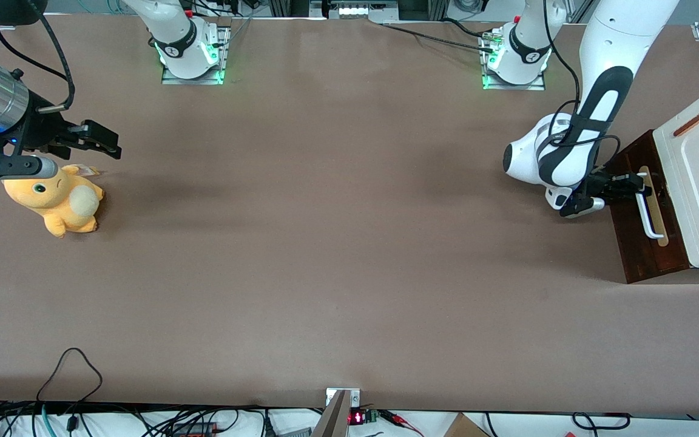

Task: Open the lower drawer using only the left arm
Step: 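Close the left gripper around the white bar handle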

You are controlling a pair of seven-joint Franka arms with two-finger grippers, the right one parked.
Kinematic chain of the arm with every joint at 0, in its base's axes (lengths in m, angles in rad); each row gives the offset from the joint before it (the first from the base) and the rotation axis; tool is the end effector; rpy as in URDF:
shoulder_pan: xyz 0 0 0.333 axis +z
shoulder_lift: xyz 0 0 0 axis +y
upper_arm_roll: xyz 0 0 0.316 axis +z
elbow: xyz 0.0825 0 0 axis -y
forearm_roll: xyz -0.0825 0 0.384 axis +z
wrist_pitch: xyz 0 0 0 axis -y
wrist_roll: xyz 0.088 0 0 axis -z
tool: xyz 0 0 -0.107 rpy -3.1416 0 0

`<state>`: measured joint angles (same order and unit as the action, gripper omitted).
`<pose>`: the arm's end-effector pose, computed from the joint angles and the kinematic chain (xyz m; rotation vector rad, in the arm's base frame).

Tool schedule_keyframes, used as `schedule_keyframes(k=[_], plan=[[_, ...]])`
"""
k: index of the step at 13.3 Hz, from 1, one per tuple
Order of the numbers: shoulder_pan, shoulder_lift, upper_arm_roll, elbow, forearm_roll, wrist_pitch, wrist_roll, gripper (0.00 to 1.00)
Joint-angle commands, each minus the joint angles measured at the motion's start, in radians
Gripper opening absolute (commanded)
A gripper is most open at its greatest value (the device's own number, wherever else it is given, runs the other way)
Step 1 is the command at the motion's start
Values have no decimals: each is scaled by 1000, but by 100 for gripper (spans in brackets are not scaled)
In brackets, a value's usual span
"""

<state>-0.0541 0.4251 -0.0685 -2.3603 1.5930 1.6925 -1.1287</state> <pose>0.4613 0.0373 0.1602 -1.6912 0.2223 -0.0738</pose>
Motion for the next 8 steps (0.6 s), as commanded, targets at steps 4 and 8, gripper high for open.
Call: schedule_keyframes(k=[4, 8], plan=[[-1, 0, 4, 3, 27, 3, -16, 29], [-3, -2, 3, 3, 27, 1, -14, 5]])
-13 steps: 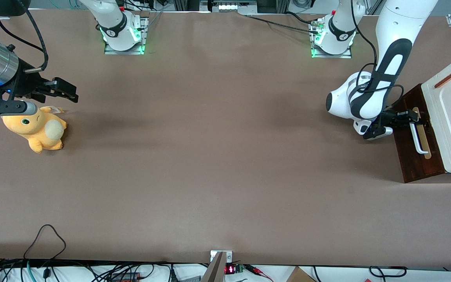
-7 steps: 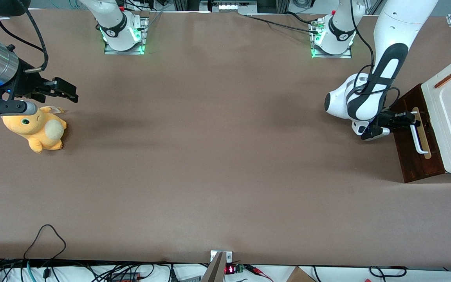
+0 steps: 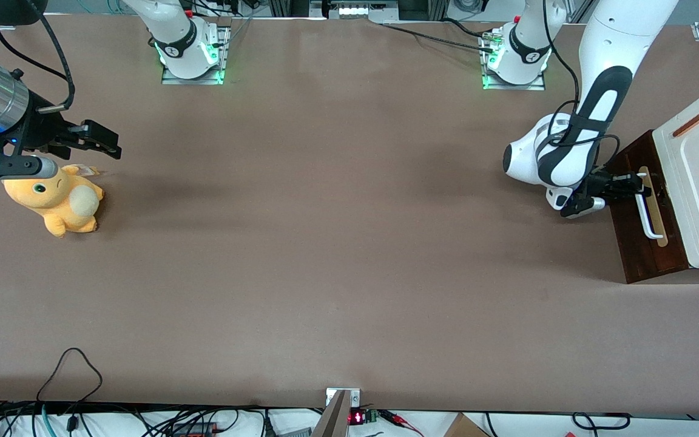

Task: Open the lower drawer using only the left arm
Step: 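Close the left gripper around the white bar handle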

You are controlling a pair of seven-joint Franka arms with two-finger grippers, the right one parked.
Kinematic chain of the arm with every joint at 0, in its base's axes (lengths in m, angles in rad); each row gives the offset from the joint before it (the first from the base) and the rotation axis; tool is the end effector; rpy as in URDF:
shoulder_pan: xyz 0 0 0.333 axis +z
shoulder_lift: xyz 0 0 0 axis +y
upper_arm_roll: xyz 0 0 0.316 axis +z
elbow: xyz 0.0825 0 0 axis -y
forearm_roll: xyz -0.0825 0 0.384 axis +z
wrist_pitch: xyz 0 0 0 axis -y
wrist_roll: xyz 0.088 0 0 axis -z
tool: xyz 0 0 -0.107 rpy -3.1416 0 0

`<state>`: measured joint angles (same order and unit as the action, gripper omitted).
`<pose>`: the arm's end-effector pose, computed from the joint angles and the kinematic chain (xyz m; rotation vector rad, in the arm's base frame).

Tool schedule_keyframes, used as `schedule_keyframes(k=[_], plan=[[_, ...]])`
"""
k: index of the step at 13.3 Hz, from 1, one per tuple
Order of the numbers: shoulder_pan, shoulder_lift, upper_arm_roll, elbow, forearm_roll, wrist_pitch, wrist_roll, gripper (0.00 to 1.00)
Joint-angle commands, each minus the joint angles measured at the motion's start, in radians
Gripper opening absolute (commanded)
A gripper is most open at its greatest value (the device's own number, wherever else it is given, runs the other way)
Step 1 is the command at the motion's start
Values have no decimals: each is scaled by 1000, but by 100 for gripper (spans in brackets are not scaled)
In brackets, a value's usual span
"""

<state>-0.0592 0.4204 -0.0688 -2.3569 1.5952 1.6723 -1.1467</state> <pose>0.4635 0.0367 0.1651 -1.6739 0.1995 -0.0942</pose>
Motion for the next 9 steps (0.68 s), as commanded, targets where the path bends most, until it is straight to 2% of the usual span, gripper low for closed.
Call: schedule_keyframes(k=[1, 6, 9], plan=[[-1, 3, 3, -1, 25, 21, 2, 0], [-17, -21, -14, 5, 15, 24, 19, 0], [-18, -28, -64, 7, 8, 24, 36, 0]])
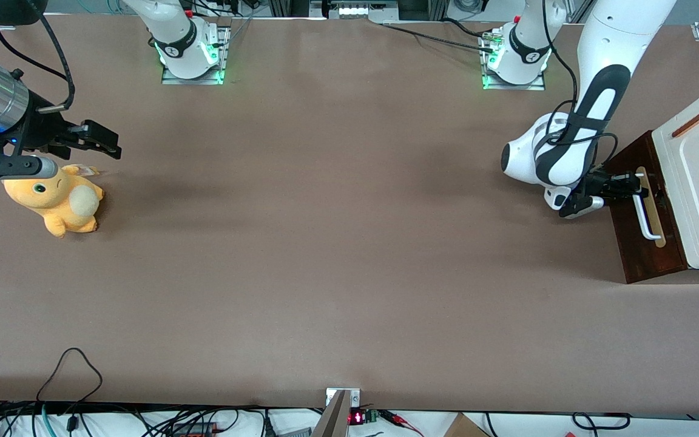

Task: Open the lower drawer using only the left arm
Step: 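Pull the handle with the left gripper, sliding the drawer out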

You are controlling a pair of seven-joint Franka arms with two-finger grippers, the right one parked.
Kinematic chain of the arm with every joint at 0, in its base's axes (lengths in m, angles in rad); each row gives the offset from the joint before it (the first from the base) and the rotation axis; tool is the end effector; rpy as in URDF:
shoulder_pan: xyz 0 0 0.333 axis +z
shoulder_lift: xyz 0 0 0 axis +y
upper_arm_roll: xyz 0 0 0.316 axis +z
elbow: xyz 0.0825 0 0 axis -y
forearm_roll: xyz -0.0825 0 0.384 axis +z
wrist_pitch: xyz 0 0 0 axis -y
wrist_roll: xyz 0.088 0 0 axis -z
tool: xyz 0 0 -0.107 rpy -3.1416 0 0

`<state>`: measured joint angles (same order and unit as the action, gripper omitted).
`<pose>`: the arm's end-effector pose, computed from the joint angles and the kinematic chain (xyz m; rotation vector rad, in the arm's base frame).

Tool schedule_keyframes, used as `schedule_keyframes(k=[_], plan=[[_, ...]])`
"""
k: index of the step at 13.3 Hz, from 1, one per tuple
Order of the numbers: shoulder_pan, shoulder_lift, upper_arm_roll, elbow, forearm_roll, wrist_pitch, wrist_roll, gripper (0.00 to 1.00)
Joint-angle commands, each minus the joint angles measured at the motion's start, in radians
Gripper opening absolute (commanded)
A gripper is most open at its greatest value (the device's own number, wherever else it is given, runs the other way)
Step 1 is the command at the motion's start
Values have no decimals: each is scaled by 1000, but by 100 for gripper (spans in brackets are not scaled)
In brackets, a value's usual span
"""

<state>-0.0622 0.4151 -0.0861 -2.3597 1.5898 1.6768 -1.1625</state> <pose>0.4634 0.0265 0.1658 -1.6873 0.1982 -0.1200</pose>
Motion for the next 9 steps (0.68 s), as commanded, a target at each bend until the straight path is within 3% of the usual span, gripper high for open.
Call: schedule_keyframes(k=[1, 9], plan=[[-16, -24, -61, 22, 10, 20, 75, 0], [-34, -18, -199, 73, -99, 44, 86, 0]])
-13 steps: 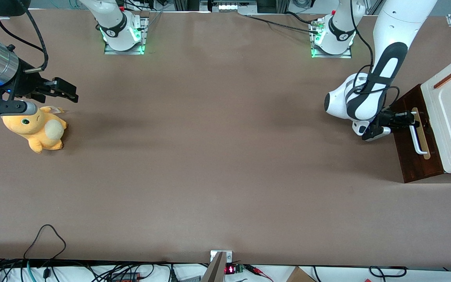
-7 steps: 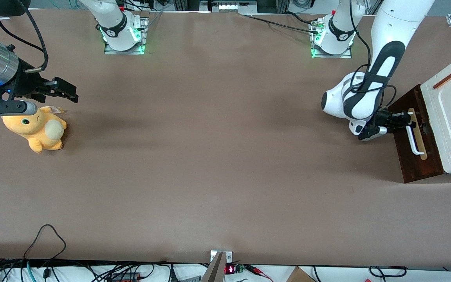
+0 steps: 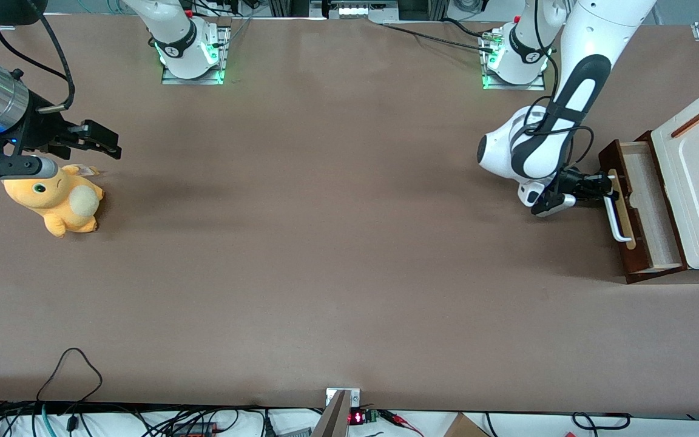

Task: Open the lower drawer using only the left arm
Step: 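Pull the handle with the left gripper, sliding the drawer out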

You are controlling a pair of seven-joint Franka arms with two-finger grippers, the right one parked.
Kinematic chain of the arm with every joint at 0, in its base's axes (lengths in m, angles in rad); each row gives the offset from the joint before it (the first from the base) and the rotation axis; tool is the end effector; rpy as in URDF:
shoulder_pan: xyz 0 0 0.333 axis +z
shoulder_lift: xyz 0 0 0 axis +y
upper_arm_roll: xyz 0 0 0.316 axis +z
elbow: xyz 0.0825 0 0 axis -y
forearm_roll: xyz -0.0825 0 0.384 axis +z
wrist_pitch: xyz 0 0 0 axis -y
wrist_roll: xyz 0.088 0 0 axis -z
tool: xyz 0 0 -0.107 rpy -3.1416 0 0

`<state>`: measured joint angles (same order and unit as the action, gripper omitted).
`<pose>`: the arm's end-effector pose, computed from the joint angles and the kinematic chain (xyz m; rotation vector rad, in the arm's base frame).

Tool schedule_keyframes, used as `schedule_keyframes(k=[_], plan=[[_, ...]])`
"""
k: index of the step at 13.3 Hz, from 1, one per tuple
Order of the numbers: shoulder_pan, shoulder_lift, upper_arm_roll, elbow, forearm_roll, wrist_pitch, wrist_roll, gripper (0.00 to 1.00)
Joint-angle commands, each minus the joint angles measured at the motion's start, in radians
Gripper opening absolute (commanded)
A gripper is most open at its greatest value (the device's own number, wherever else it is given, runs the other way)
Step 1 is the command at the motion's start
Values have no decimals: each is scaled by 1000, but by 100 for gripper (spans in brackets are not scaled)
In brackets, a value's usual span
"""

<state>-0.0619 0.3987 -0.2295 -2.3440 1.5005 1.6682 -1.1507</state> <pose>0.4627 -0.0428 0.1737 -1.7646 0.2307 -0.1701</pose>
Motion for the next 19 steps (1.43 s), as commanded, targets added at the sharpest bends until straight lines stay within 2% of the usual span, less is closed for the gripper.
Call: schedule_keyframes(k=[1, 2, 3, 6, 8, 11, 12, 13, 14, 15, 17, 19], plan=[[-36, -3, -57, 57, -11, 54, 75, 1], [-36, -4, -57, 57, -16, 53, 84, 8], [-36, -4, -57, 57, -16, 53, 95, 9], [-36, -4, -60, 61, -22, 54, 94, 0], [-36, -3, -92, 87, -80, 54, 98, 0], [-36, -4, -103, 94, -91, 54, 114, 0], [-36, -4, -103, 94, -91, 53, 115, 3], [-36, -4, -102, 92, -91, 53, 117, 20], [-36, -4, -103, 91, -91, 51, 118, 71], [-36, -7, -102, 89, -92, 50, 120, 100], [-36, -18, -103, 94, -118, 53, 134, 100], [-36, -40, -103, 129, -204, 70, 140, 100]])
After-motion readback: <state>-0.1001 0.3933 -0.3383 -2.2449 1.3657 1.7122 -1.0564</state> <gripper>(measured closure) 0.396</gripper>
